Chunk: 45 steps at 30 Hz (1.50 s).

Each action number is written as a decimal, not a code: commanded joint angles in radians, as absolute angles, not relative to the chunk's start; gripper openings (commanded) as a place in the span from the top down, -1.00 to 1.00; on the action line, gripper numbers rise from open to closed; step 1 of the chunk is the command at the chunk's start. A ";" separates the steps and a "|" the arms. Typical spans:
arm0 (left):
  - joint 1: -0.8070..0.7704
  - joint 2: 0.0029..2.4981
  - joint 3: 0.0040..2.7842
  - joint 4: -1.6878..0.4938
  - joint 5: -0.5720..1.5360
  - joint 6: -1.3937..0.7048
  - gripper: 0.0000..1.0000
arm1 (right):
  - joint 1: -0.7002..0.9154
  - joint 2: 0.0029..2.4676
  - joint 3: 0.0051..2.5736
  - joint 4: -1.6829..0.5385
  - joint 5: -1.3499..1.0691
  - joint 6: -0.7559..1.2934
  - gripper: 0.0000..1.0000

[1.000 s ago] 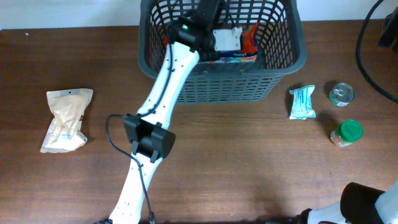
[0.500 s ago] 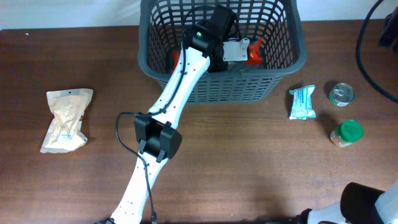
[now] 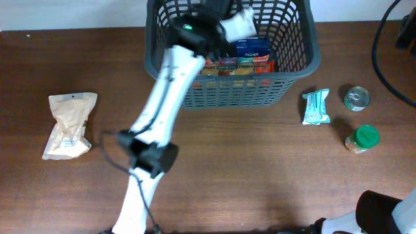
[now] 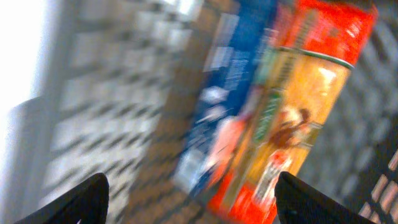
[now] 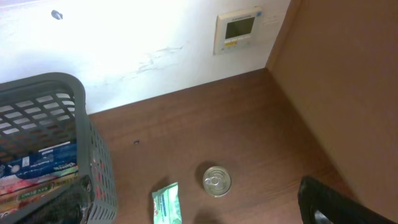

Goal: Pack container
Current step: 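Carry the spaghetti packet into the basket and release it, then grasp the beige paper bag with the left gripper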

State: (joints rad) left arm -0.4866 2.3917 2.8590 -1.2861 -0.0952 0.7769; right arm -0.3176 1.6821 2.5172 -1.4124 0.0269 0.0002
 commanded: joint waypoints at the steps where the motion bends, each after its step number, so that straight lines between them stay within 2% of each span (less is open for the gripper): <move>1: -0.385 2.163 2.881 -1.346 -0.154 0.637 -0.54 | -0.323 1.684 2.523 -1.410 0.038 0.004 -0.97; 5: -0.233 2.053 2.881 -1.435 -0.154 0.519 -0.50 | -0.323 1.684 2.523 -1.410 0.038 0.004 -0.97; 9: 0.005 2.016 2.880 -1.512 -0.153 0.409 -0.29 | -0.323 1.684 2.523 -1.410 0.038 0.004 -0.97; 14: 0.233 2.031 2.727 -1.601 -0.089 0.350 -0.31 | -0.323 1.684 2.523 -1.410 0.038 0.004 -0.97; 20: 0.392 2.040 2.300 -1.591 -0.017 0.348 -0.43 | -0.323 1.684 2.523 -1.410 0.038 0.004 -0.98; 25: 0.470 2.044 1.957 -1.386 0.027 0.355 -0.74 | -0.323 1.684 2.523 -1.410 0.038 0.004 -0.97; 26: 0.482 2.044 1.906 -1.350 0.036 0.361 -0.86 | -0.323 1.684 2.523 -1.410 0.038 0.004 -0.97; 28: 0.506 2.048 1.798 -1.258 0.035 0.364 -0.93 | -0.323 1.684 2.523 -1.410 0.038 0.004 -0.97; 36: 0.524 2.050 1.589 -0.967 0.005 0.364 -0.95 | -0.323 1.684 2.523 -1.410 0.038 0.004 -0.97; 45: 0.524 2.115 1.573 -0.923 -0.007 0.368 -0.86 | -0.323 1.684 2.523 -1.410 0.038 0.004 -0.97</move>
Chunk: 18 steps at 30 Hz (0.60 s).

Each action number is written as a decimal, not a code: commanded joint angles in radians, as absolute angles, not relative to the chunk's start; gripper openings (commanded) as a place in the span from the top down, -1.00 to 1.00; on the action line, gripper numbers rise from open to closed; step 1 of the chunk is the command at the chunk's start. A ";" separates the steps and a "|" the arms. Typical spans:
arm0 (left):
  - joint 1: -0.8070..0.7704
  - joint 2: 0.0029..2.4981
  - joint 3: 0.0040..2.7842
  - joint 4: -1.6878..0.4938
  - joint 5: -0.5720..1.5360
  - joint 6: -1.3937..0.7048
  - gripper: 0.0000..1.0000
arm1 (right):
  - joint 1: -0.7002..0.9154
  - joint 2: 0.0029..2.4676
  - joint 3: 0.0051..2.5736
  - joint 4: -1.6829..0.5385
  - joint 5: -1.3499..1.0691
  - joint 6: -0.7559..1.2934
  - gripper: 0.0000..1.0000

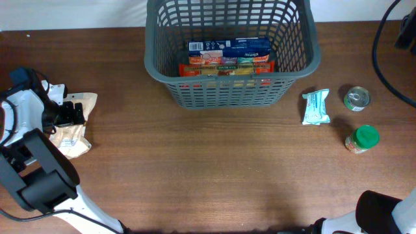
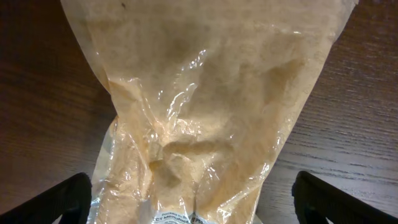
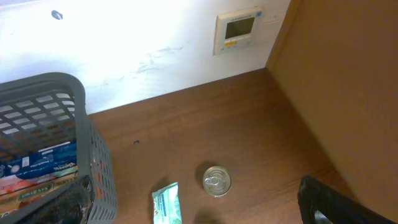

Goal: Pack container
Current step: 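Grasp the beige paper bag with the left gripper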

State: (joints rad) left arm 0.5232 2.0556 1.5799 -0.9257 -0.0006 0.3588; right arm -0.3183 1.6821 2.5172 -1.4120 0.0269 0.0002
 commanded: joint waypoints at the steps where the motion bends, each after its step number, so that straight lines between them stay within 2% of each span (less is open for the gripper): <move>1: 0.524 2.127 1.573 -0.923 -0.007 0.367 -0.84 | -0.323 1.684 2.523 -1.410 0.038 0.004 -0.97; 10: 0.489 2.212 1.573 -0.902 -0.025 0.368 -0.78 | -0.323 1.684 2.523 -1.410 0.038 0.004 -0.97; 12: 0.487 2.212 1.573 -0.893 -0.025 0.368 -0.36 | -0.323 1.684 2.523 -1.410 0.038 0.004 -0.97; 13: 0.487 2.212 1.573 -0.890 -0.025 0.368 -0.08 | -0.323 1.684 2.523 -1.410 0.038 0.004 -0.98; 15: 0.487 2.212 1.573 -0.891 -0.026 0.368 0.82 | -0.323 1.684 2.523 -1.410 0.038 0.004 -0.97; 16: 0.487 2.212 1.573 -0.891 -0.025 0.367 0.97 | -0.323 1.684 2.523 -1.410 0.038 0.004 -0.97; 18: 0.487 2.212 1.574 -0.898 -0.025 0.367 0.96 | -0.323 1.684 2.523 -1.410 0.038 0.004 -0.97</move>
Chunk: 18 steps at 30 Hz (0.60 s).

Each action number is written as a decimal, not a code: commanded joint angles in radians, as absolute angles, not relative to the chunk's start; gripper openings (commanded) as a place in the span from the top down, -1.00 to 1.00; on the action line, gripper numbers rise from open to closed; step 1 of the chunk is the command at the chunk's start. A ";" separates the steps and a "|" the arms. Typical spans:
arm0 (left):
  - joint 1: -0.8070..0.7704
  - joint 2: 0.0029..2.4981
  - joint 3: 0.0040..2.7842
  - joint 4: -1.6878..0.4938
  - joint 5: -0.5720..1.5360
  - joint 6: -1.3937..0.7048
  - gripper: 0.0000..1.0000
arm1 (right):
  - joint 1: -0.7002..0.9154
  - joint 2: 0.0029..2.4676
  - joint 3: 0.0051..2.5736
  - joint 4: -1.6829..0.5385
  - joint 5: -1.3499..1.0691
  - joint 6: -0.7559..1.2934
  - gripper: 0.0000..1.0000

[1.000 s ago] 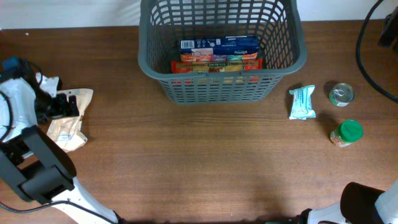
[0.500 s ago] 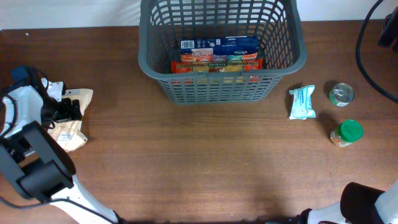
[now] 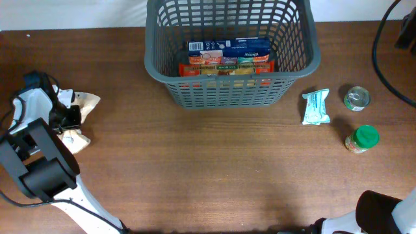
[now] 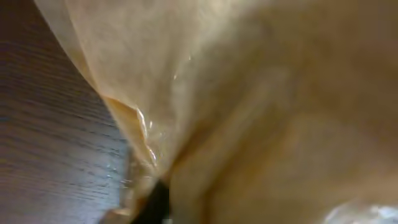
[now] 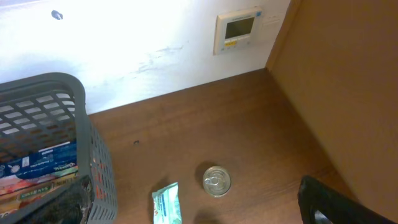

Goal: Pack container
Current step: 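Grasp the beige paper bag with the left gripper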

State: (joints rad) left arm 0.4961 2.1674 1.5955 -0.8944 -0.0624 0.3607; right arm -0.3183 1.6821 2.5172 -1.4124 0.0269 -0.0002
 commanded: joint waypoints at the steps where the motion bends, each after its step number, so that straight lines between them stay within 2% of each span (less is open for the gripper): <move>1: 0.487 2.212 1.577 -0.904 -0.022 0.367 0.97 | -0.323 1.684 2.523 -1.410 0.038 0.004 -0.97; 7: 0.476 2.193 1.755 -1.086 -0.013 0.367 0.97 | -0.323 1.684 2.523 -1.410 0.038 0.004 -0.97; 12: 0.429 2.146 2.062 -1.265 -0.013 0.366 0.97 | -0.323 1.684 2.523 -1.410 0.038 0.004 -0.97; 18: 0.327 2.065 2.446 -1.319 0.009 0.368 0.97 | -0.323 1.684 2.523 -1.410 0.038 0.004 -0.97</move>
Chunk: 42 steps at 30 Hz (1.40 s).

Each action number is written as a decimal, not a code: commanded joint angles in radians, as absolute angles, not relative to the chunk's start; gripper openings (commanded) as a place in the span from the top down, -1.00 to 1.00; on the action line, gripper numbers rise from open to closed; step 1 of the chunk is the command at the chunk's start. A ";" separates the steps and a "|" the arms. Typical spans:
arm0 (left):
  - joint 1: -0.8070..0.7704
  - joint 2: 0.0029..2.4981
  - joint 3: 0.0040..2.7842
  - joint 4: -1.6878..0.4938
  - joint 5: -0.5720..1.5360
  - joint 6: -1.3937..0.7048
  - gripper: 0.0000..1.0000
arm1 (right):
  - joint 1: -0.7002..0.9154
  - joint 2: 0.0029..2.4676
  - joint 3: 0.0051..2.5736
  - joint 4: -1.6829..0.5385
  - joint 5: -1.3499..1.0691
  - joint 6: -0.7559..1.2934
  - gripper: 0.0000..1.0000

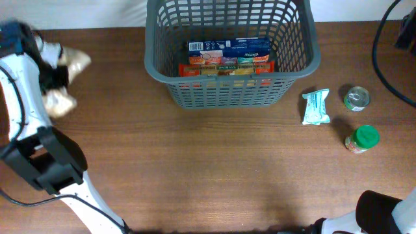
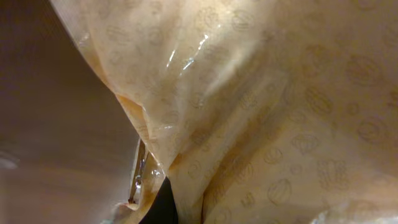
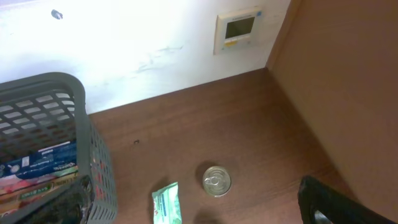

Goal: Pack container
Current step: 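Grasp the beige paper bag with the left gripper, then place the beige paper bag into the basket and withdraw left arm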

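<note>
My left gripper is shut on a tan plastic pouch and holds it off the table at the far left, level with the basket's front. That pouch fills the left wrist view and hides the fingers. The grey mesh basket stands at the back centre, with a blue box and a red-orange box inside. My right gripper is open and empty, high above the table's right side.
To the right of the basket lie a green-white packet, a tin can and a green-lidded jar. Packet and can also show below the right wrist. A wall stands behind the table.
The left gripper, still shut on the pouch, has gone from table level at the left up and toward the back. The pouch now hangs off the wood. The right arm has not moved.
The left gripper was first open over the boxes in the basket. Then it stood open over the tan pouch lying at the table's left. After that it was shut on the pouch, which is now lifted off the table.
</note>
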State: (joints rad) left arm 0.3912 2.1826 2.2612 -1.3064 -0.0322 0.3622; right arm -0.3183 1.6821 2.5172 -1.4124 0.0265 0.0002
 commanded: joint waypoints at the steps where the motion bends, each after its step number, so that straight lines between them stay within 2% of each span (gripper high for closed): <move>1: 0.302 2.052 2.505 -1.317 0.017 0.369 0.97 | -0.323 1.684 2.523 -1.410 0.038 0.004 -0.97; 8: 0.048 2.000 2.801 -1.250 0.042 0.590 0.97 | -0.323 1.684 2.523 -1.410 0.038 0.004 -0.97; 14: -0.251 2.006 2.834 -1.177 0.042 0.960 0.97 | -0.323 1.684 2.523 -1.410 0.038 0.004 -0.97; 16: -0.336 2.024 2.819 -1.157 0.041 1.014 0.98 | -0.323 1.684 2.523 -1.410 0.038 0.004 -0.97; 21: -0.484 2.156 2.804 -1.135 0.038 1.015 0.97 | -0.323 1.684 2.523 -1.410 0.038 0.004 -0.97; 33: -0.600 2.491 2.801 -1.140 0.038 1.001 0.97 | -0.323 1.684 2.523 -1.410 0.038 0.004 -0.97; 41: -0.637 2.603 2.801 -1.156 -0.015 0.784 0.96 | -0.323 1.684 2.523 -1.410 0.038 0.004 -0.97; 42: -0.639 2.607 2.801 -1.162 -0.015 0.777 0.88 | -0.323 1.684 2.523 -1.410 0.038 0.004 -0.97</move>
State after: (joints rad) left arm -0.6384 2.6095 2.7785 -1.1580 0.0055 0.8864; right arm -0.3183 1.6821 2.5172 -1.4124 0.0269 0.0002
